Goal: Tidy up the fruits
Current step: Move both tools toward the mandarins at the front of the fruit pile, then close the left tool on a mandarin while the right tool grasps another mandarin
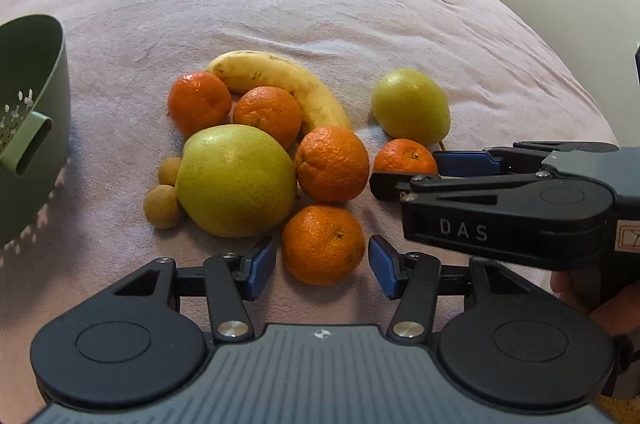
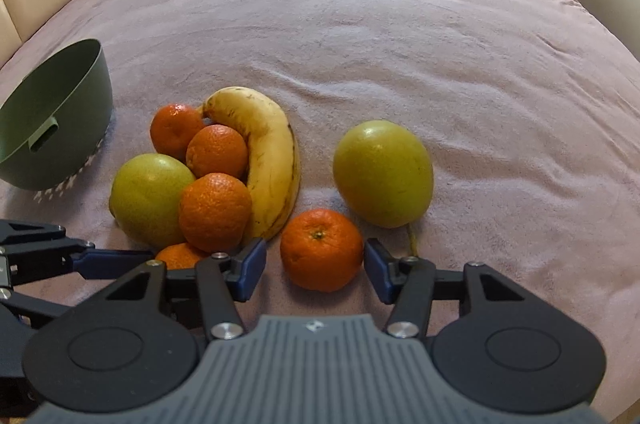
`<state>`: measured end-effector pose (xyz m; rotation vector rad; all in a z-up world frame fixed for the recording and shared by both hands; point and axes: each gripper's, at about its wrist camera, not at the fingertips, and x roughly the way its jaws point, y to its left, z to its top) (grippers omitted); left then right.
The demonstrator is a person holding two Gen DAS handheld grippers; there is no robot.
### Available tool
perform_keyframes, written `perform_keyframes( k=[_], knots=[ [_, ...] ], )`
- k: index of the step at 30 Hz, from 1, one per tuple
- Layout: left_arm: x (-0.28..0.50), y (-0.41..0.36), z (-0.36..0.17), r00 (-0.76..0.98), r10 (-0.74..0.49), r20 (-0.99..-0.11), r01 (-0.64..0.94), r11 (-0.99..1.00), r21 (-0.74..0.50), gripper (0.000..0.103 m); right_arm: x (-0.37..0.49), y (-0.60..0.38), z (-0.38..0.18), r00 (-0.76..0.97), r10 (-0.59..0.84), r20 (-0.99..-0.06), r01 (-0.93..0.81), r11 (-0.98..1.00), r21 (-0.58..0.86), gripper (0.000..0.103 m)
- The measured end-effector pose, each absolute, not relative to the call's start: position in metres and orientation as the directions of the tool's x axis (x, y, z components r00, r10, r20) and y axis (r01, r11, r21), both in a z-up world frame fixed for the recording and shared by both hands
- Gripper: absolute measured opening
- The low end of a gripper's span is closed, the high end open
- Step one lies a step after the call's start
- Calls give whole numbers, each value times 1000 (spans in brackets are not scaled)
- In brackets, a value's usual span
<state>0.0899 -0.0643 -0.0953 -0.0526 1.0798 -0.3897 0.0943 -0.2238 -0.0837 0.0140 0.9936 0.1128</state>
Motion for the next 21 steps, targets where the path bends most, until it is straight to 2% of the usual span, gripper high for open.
perform_keyframes(
  k=[2,13,14,16,21],
  knots=[
    [90,-65,-96,412,-333,-848,283,932,-228,63,94,-225,-84,537,95,-838,-72,995,66,44],
    [93,-74,-102,428,-317,-847,276,938,-211,67,93,-237,-88,524,141,-840,-14,988,157,44],
    [94,-74,-103,426,-317,-847,271,938,-215,64,92,-237,-88,522,143,-841,-13,987,160,44],
    [95,-74,-105,426,-310,-850,265,941,-211,54,91,-237,-87,522,146,-840,-16,987,162,44],
    [92,-75,-101,422,-290,-859,275,944,-184,53,89,-239,-85,518,157,-841,-15,985,174,43]
  ],
)
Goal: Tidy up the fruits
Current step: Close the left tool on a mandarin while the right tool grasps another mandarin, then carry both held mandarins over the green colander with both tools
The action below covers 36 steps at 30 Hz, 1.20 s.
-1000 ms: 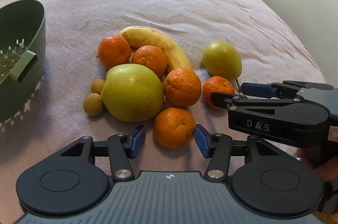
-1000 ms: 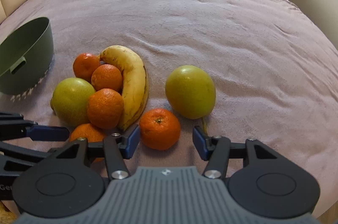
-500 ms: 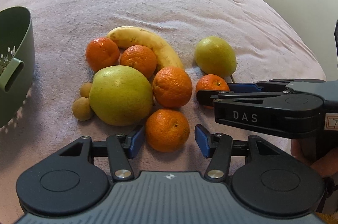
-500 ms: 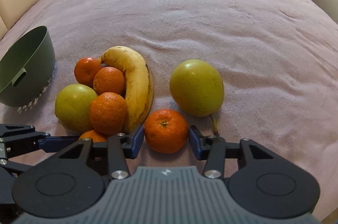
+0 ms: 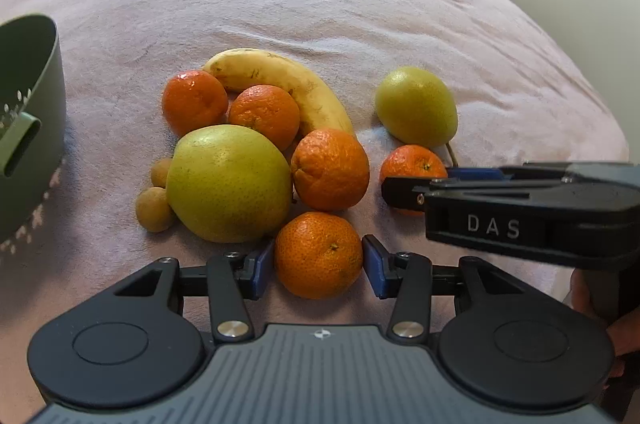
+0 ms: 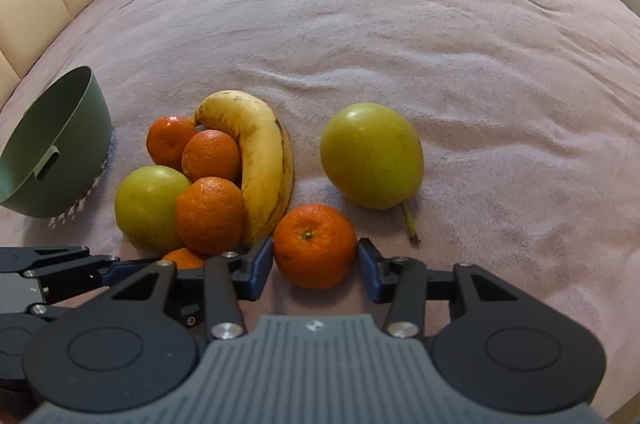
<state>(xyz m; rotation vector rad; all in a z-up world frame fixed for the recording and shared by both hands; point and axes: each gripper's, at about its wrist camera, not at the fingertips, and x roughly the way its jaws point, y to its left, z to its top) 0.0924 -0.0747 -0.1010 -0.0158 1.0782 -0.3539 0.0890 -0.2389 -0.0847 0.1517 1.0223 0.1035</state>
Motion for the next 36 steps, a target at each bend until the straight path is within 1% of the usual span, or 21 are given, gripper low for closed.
perform_keyframes(
  k=[4,9,14,23,30,36],
  knots=[
    [88,-75,-95,413,-276,-868,283,945,-166,52,87,-238,-81,520,169,-837,-19,982,186,43],
    [84,-71,-85,413,-261,-872,277,949,-153,52,85,-233,-78,513,151,-845,-31,987,157,43],
    [79,-60,-77,420,-270,-866,257,951,-172,52,83,-229,-75,517,130,-846,-33,991,132,43],
    [73,-39,-74,422,-248,-872,194,964,-181,52,76,-214,-73,502,113,-857,-71,993,90,43],
    [61,-22,-53,469,-241,-850,174,968,-178,52,69,-214,-57,557,69,-828,-57,997,45,43],
    [49,-8,-25,535,-235,-812,165,971,-172,52,56,-198,-35,627,59,-776,-117,993,-19,43]
  ],
)
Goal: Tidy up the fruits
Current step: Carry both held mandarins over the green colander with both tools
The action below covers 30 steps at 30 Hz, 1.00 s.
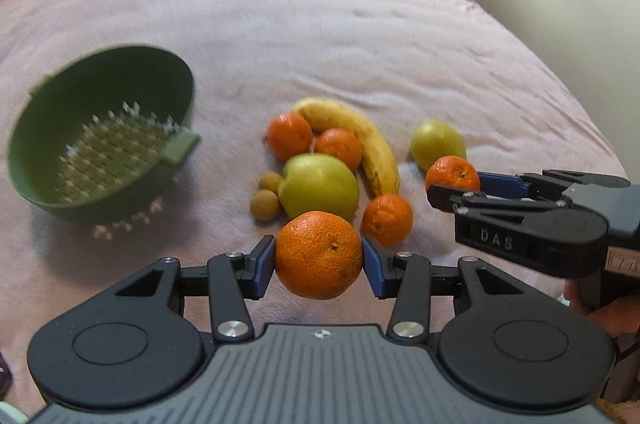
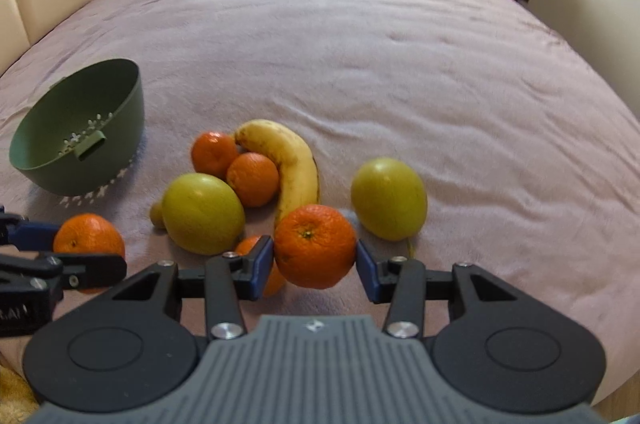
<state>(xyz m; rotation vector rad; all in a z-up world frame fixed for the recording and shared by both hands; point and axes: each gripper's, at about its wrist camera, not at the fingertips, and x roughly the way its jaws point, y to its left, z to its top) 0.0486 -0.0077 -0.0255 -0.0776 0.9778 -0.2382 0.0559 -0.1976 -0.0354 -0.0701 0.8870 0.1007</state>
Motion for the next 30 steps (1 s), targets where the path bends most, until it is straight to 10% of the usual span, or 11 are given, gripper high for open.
perform_keyframes(
  k=[30],
  knots=[
    [99,104,26,630,32,-776,-115,992,-52,52,96,-59,30,652,337,-680,-579,800,-159,42]
  ],
)
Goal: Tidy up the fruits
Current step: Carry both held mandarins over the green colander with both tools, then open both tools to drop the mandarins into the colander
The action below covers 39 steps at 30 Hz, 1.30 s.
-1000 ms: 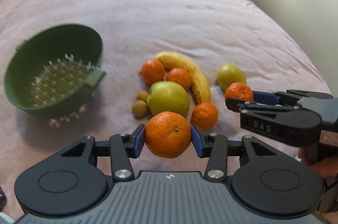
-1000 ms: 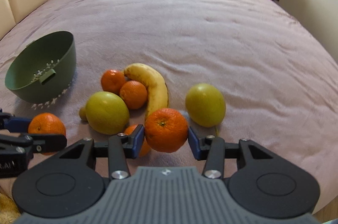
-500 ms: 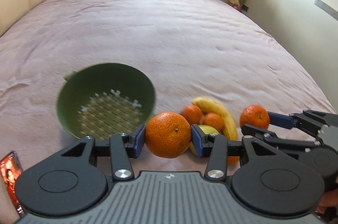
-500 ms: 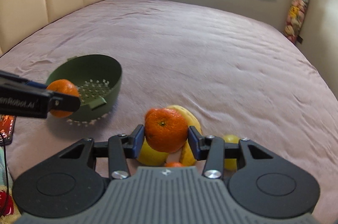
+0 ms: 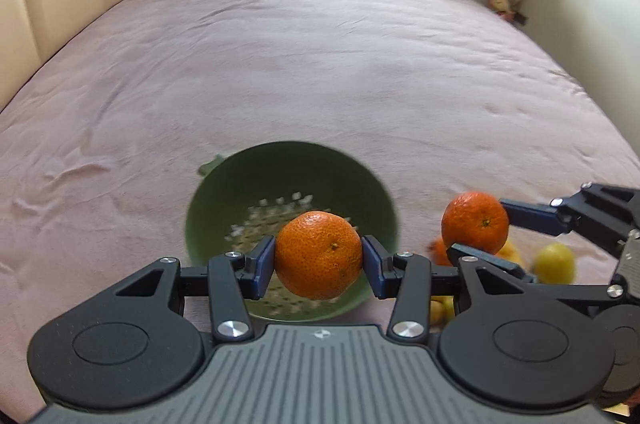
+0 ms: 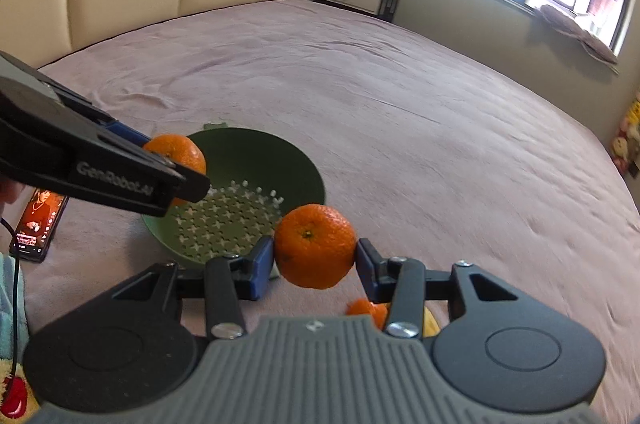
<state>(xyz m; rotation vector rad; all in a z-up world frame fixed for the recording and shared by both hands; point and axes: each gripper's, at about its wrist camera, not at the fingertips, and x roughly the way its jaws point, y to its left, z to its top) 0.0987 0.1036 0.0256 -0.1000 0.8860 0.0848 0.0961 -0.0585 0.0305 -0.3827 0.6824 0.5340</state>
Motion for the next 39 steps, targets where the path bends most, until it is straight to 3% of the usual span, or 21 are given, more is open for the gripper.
perform_keyframes(
  k=[12,39],
  knots=[
    [118,133,-3,562,109,-820,-225,974,-25,52,144,-12,4,551,376,-745,-718,669,-193,42],
    [147,144,-50,387,68,-919,-258,965,-38,52,199,19,-60,307,299,-903,-819,566,-92,43]
  ],
)
